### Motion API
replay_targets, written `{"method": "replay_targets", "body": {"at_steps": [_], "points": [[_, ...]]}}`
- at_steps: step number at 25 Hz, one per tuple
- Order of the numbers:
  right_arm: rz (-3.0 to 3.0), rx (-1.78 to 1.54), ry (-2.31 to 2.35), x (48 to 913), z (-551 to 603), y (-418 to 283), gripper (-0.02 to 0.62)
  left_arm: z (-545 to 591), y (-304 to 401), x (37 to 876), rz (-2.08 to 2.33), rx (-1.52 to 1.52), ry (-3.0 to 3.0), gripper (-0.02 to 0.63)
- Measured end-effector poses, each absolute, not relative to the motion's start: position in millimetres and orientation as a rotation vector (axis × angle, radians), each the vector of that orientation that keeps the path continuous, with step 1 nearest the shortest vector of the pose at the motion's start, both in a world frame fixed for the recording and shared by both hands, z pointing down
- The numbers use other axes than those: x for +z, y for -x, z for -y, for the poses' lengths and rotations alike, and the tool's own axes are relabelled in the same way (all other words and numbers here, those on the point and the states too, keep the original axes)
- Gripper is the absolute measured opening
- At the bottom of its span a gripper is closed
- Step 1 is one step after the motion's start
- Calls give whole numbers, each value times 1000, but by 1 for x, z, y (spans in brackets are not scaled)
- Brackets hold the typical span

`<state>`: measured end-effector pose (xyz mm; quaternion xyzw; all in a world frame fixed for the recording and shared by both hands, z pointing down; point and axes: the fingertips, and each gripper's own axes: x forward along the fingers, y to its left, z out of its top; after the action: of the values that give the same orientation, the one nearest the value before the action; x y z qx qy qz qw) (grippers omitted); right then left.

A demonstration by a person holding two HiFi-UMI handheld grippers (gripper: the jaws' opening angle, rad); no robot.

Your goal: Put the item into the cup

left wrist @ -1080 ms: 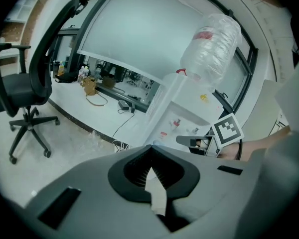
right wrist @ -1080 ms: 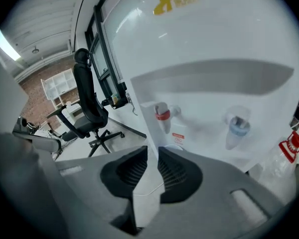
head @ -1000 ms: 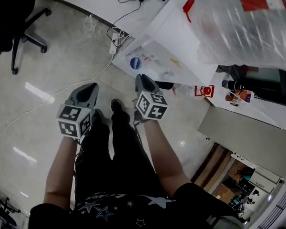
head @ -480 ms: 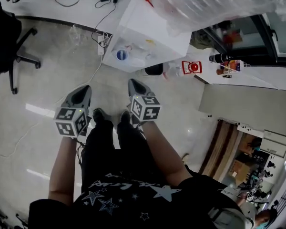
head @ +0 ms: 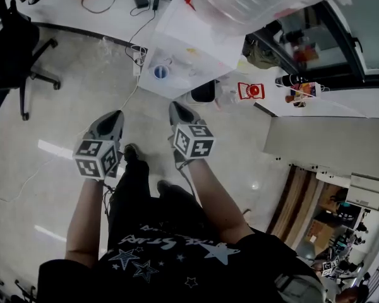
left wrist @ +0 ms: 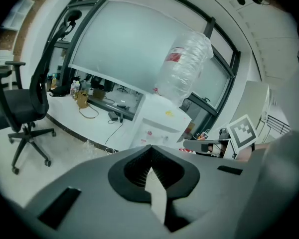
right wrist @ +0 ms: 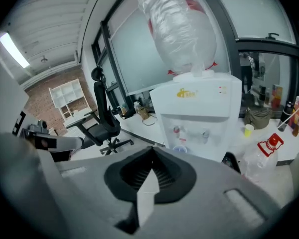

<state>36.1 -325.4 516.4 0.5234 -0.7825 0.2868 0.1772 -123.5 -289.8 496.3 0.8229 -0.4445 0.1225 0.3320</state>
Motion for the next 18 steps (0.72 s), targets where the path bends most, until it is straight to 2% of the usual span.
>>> {"method": "replay_targets", "body": {"at_steps": [18], "points": [[2409, 745, -1354, 464, 185, -133, 0, 147, 21, 440, 1335, 284, -2198, 6]]}}
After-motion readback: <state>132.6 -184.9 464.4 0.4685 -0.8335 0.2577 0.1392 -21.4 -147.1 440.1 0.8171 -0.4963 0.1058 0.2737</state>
